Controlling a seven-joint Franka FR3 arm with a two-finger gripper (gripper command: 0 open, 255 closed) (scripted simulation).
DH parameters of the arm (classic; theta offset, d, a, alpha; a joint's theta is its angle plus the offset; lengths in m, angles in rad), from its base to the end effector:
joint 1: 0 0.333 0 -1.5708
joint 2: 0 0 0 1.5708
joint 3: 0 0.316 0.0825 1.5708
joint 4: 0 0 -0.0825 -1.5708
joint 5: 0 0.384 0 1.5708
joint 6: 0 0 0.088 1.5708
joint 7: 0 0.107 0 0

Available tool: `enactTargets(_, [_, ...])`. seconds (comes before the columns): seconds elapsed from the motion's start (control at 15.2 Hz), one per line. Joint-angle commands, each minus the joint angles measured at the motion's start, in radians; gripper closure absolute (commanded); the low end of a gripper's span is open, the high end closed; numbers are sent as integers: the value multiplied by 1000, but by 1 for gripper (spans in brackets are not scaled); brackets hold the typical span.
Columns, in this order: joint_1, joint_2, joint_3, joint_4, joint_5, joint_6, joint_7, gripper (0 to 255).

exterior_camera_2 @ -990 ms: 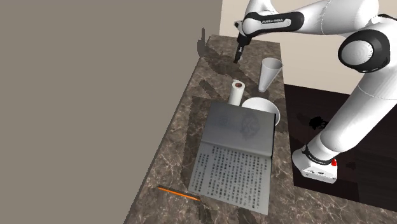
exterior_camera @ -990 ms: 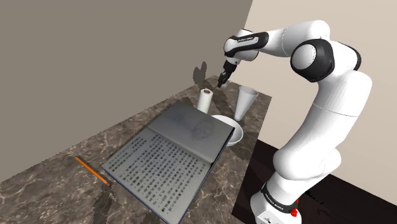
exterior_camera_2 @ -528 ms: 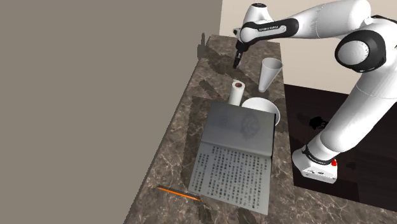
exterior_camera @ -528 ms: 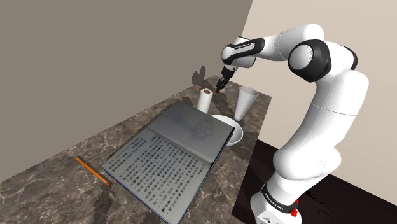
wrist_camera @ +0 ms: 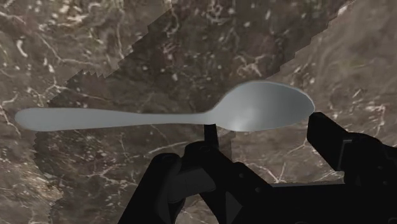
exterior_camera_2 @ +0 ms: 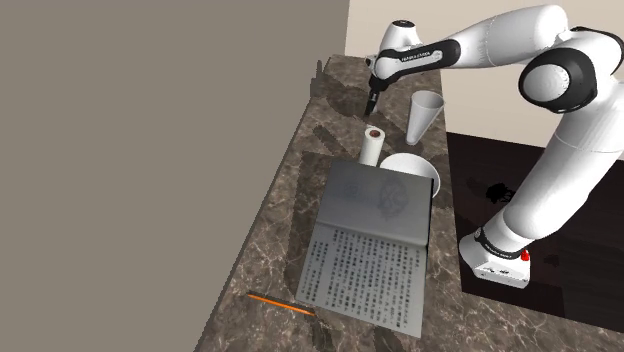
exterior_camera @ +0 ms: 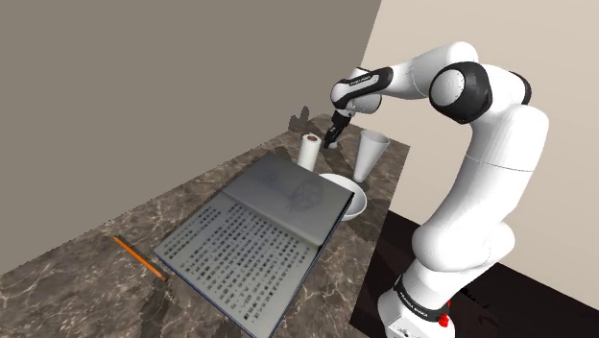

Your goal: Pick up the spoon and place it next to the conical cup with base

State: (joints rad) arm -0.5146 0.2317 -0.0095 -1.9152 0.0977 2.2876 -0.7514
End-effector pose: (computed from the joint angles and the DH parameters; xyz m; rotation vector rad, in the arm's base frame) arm 0.5398 -0.3091 0.3881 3.0981 0.2619 0.2464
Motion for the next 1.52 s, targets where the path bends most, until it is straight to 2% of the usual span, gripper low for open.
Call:
enactTargets(0.0, [0, 13, 1, -11, 2, 24, -2, 255])
enactTargets(0.4, [0, 53, 3, -42, 9, 96, -10, 255])
enactTargets(0.86, [0, 53, 3, -42, 9, 96, -10, 255])
enactTargets(0.92, [0, 53, 3, -42, 9, 96, -10, 0])
enactTargets(1.25, [0, 53, 3, -42, 9, 96, -10, 0])
enactTargets(1.45, [-3, -11, -1, -27, 2, 15, -6, 0])
